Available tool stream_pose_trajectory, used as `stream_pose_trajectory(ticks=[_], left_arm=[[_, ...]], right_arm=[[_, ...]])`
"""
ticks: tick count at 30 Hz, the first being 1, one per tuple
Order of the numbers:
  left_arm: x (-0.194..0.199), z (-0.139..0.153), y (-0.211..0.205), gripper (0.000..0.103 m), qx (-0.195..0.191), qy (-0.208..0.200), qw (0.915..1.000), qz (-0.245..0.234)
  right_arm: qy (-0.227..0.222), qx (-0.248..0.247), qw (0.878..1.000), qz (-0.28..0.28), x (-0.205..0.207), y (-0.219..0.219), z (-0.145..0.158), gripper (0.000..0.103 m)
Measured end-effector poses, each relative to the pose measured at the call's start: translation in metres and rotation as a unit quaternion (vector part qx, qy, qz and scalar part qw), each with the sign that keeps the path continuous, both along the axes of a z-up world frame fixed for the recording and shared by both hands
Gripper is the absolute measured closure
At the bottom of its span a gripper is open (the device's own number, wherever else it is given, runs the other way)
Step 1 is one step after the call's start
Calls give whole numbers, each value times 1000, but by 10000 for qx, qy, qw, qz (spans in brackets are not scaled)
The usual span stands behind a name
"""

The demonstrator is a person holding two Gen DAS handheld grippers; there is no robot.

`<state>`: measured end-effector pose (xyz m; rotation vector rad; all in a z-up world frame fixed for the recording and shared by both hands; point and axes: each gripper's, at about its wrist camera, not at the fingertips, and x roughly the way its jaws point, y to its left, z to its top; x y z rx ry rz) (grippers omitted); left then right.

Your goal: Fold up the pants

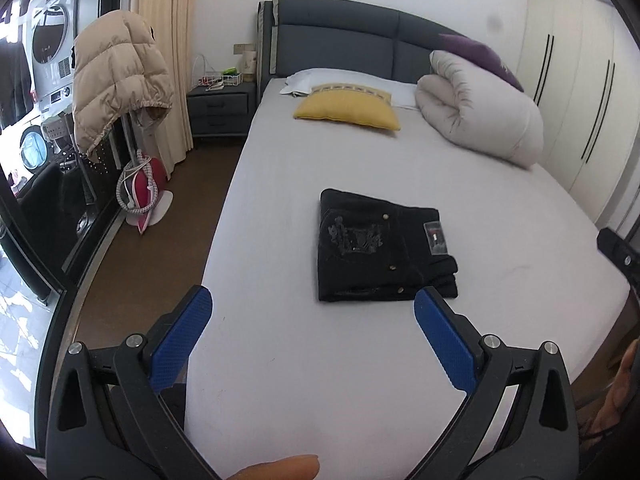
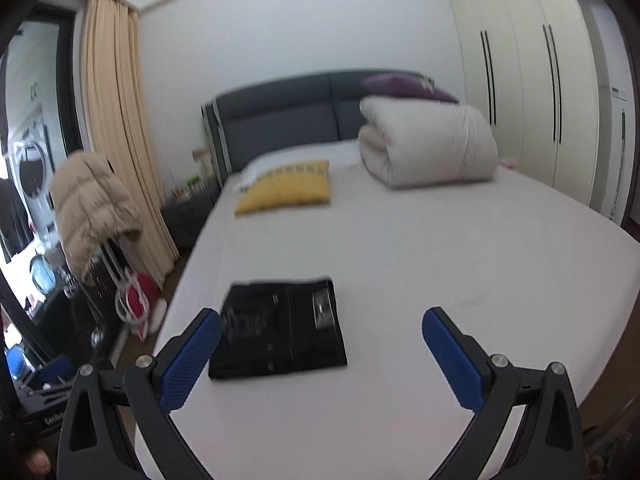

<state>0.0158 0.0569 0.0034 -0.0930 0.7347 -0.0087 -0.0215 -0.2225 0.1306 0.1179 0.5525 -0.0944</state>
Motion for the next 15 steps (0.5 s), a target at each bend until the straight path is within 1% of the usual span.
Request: stream_pose_trajectory(ticks=[3,7,10,15], left_arm=[[16,-17,-4,0,15,78,10000,-22],[21,-28,-9,0,103,131,9999,-29],[26,-35,-11,0,152,159,9997,-42],[28,-38,-11,0,201,198,9996,-41]], right_arm=[[176,-163,9997,33,2,6,-11,0],[364,-278,9988,146,5,14,-20,0],[491,-342,9979,230,7,18,-27,0],[638,-324,9969,324,10,22,-33,0]])
